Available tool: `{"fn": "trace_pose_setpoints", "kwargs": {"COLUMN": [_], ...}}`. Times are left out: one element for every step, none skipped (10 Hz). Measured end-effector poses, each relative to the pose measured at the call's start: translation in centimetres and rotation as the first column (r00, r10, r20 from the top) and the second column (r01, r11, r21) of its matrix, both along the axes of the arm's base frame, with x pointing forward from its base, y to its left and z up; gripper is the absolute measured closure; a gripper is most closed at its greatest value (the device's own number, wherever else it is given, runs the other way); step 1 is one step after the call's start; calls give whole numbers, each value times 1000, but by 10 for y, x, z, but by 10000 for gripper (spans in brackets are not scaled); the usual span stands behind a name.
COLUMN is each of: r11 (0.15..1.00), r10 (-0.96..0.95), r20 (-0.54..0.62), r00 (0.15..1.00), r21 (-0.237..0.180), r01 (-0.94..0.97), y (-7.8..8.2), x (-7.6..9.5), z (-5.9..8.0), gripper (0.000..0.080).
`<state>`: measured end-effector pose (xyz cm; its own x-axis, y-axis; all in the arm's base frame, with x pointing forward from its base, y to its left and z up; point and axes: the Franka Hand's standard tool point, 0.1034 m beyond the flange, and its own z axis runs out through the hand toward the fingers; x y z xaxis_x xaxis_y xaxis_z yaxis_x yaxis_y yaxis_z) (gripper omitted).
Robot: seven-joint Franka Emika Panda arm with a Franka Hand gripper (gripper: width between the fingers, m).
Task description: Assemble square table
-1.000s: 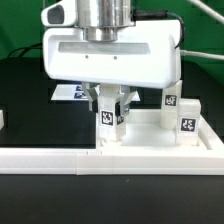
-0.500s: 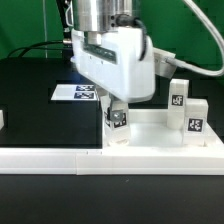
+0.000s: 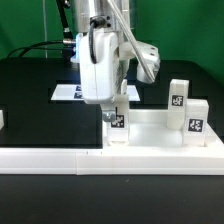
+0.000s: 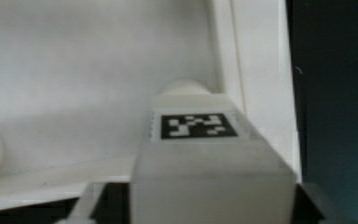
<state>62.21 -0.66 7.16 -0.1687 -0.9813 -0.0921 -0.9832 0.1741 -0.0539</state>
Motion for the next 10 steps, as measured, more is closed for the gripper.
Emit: {"fn": "trace_pose_setpoints", "kwargs": {"r11": [999,969,900,843,831,774,730,686,404,341], "r10": [54,243,431,535,554,631,680,725,912,938], "r20": [3,-1,8,11,9,9,8,6,-16,-16], "r00": [999,970,902,845,833,776,733,689,410,347], "r21": [-4,-42,-64,-72,-74,-82,-87,-93,-139,-147], "r01": [-54,-243,-430,-533,-552,-628,-677,-721,-904,-928], "y": [2,7,15,17,16,15,15,16,20,20], "x": [0,0,2,1,1,0,0,0,3,4], "z": [0,1,2,3,2,2,2,1,-1,-2], "gripper": [316,316,188,161,161,151,151,150,150,150]}}
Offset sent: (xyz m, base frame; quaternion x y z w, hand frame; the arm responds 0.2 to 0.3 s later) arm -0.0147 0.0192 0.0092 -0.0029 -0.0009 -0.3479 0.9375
